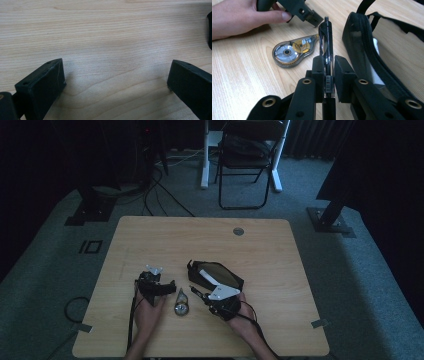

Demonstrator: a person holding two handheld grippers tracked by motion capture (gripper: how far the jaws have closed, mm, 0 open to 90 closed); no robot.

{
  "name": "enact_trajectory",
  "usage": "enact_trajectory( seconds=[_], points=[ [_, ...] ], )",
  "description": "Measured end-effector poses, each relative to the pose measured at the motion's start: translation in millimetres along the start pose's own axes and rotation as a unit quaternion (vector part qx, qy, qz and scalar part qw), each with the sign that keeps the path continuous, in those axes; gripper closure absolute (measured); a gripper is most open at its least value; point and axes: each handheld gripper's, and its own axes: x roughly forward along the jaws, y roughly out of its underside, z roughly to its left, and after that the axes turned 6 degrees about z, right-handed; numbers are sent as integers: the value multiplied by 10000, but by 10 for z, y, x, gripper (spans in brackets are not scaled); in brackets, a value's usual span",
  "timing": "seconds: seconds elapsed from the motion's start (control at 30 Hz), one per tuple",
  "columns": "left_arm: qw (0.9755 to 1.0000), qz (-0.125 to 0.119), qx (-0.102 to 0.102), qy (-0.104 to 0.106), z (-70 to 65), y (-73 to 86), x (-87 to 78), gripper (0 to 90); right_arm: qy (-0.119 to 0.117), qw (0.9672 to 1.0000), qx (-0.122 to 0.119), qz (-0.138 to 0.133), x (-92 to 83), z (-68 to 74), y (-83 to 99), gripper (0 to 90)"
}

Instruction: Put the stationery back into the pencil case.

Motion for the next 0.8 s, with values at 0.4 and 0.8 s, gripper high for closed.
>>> enact_trajectory(
  seconds=[0.4,0.8],
  points=[
    [10000,-1,-1,0,0,0,0,15,37,9999,46,-157,-114,-44,-55,797],
    [10000,0,-1,-1,0,0,0,15,78,9996,32,-256,-183,-78,-102,797]
  ],
)
